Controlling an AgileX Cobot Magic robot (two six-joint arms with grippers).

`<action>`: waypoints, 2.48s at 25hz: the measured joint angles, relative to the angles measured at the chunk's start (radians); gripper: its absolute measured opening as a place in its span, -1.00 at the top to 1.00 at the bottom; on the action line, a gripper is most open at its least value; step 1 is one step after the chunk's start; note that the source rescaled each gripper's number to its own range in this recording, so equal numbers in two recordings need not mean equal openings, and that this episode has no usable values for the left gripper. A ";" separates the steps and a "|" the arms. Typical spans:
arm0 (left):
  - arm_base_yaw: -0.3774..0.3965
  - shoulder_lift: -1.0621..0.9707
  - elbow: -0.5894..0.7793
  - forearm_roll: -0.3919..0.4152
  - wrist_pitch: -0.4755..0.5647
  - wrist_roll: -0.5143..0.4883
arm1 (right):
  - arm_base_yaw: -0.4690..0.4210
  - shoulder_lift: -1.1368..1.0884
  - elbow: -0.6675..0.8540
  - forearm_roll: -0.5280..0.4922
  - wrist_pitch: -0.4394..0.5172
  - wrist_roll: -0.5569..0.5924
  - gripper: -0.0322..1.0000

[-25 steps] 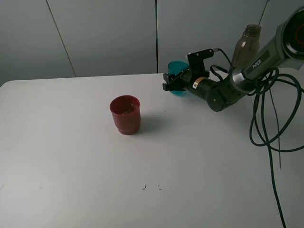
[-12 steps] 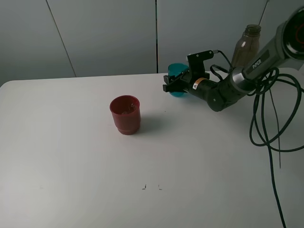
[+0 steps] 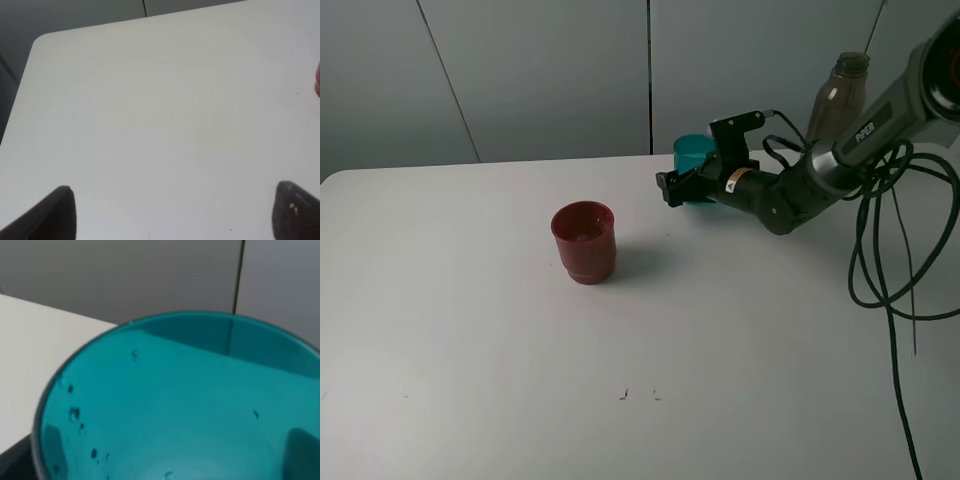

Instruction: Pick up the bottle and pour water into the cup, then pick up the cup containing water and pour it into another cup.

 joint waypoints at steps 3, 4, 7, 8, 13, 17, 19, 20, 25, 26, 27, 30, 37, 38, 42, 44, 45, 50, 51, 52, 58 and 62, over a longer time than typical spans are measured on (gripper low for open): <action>0.000 0.000 0.000 0.000 0.000 0.000 | 0.000 -0.048 0.044 0.002 0.030 -0.005 -0.99; 0.000 0.000 0.000 0.000 0.000 0.000 | 0.000 -0.067 0.060 0.004 0.049 -0.012 -0.99; 0.000 0.000 0.000 0.000 0.000 0.000 | 0.000 -0.120 0.112 0.004 0.093 -0.021 -0.99; 0.000 0.000 0.000 0.000 0.000 0.000 | 0.000 -0.141 0.134 0.004 0.110 -0.024 -0.99; 0.000 0.000 0.000 0.000 0.000 0.000 | 0.000 -0.260 0.232 0.004 0.244 -0.028 -0.99; 0.000 0.000 0.000 0.000 0.000 0.000 | 0.000 -0.405 0.253 0.004 0.484 -0.028 -0.99; 0.000 0.000 0.000 0.000 0.000 0.000 | 0.000 -0.491 0.256 0.004 0.647 -0.028 -0.99; 0.000 0.000 0.000 0.000 0.000 0.000 | 0.000 -0.533 0.256 0.004 0.721 -0.028 -0.99; 0.000 0.000 0.000 0.000 0.000 0.000 | 0.000 -0.726 0.258 0.014 1.007 -0.023 -0.99; 0.000 0.000 0.000 0.000 0.000 0.000 | 0.000 -0.766 0.258 0.027 1.060 -0.021 -0.99; 0.000 0.000 0.000 0.000 0.000 0.000 | 0.000 -0.804 0.258 0.035 1.111 -0.021 -0.99; 0.000 0.000 0.000 0.000 0.000 0.000 | 0.000 -0.910 0.264 0.068 1.228 -0.024 -0.99; 0.000 0.000 0.000 0.000 0.000 0.000 | 0.000 -1.177 0.395 0.179 1.309 -0.145 -0.99; 0.000 0.000 0.000 0.000 0.000 0.000 | 0.000 -1.220 0.412 0.185 1.326 -0.152 -0.99; 0.000 0.000 0.000 0.000 0.000 0.000 | 0.000 -1.381 0.453 0.189 1.426 -0.166 -0.99; 0.000 0.000 0.000 0.000 0.000 0.000 | 0.000 -1.472 0.472 0.191 1.498 -0.172 -0.99; 0.000 0.000 0.000 0.000 0.000 0.000 | 0.000 -1.517 0.484 0.191 1.537 -0.176 -0.99; 0.000 0.000 0.000 0.000 0.000 0.000 | 0.000 -1.728 0.515 0.191 1.707 -0.186 -0.99; 0.000 0.000 0.000 0.000 0.000 0.000 | 0.000 -1.771 0.517 0.191 1.740 -0.186 -0.99; 0.000 0.000 0.000 0.000 0.000 0.000 | 0.000 -1.811 0.517 0.191 1.773 -0.186 -0.99; 0.000 0.000 0.000 0.000 0.000 0.000 | 0.000 -2.029 0.517 0.191 1.889 -0.186 -0.99; 0.000 0.000 0.000 0.000 0.000 0.000 | 0.000 -2.161 0.563 0.191 1.895 -0.188 -0.99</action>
